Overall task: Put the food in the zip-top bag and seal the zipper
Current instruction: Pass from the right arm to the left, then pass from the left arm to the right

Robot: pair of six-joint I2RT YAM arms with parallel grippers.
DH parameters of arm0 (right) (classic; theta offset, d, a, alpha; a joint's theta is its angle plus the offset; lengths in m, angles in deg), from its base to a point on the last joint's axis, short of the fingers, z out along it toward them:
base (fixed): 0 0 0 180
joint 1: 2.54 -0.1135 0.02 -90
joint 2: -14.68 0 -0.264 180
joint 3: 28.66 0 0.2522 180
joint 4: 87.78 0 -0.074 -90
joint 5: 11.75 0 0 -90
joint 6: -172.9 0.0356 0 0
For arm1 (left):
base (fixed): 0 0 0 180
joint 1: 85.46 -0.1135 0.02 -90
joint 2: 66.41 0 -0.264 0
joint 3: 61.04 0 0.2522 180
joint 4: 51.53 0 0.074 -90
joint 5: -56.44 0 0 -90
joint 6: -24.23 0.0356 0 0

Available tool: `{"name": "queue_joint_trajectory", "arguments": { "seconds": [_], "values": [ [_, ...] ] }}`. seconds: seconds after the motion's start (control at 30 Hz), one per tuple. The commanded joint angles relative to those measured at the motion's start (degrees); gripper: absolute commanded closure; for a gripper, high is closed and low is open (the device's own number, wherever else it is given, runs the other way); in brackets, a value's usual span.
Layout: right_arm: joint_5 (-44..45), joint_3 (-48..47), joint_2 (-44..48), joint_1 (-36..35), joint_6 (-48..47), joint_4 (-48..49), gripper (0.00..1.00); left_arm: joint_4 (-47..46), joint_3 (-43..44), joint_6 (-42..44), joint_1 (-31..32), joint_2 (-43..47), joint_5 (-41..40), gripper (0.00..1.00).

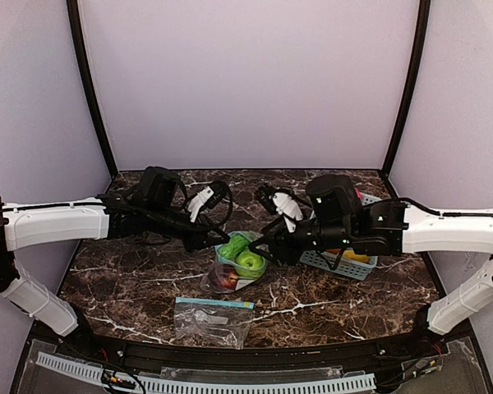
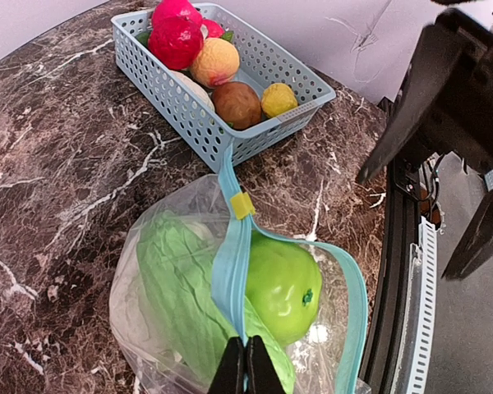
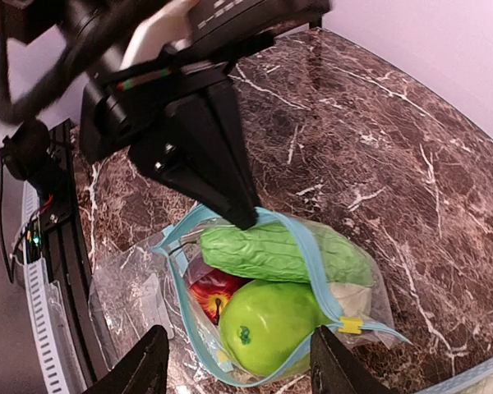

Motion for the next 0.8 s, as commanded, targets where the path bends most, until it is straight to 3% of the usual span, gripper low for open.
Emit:
{"name": "queue_joint_trajectory", "arguments": {
  "seconds": [0.0, 0.13, 0.3, 0.77],
  "values": [
    [2.0, 5.6, -0.5, -2.9, -7.2, 11.4, 0.44, -0.7, -0.5, -0.1, 0.1, 0.8, 4.4, 0.99],
    [2.0, 10.0, -0.9, -3.0, -18.4, 20.0, 0.5, -0.2, 0.5, -0.1, -0.4, -0.9, 9.7, 0.99],
    [1.8, 7.7, -4.7, -2.9, -28.5, 19.4, 0.54, -0.1, 1.3, -0.6, -1.2, -2.5, 12.5, 0.99],
    [4.8, 5.2, -10.4, -4.5, -37.8, 19.5, 0.56, -1.6, 1.7, -4.0, -4.0, -4.1, 15.6, 0.99]
  ]
}}
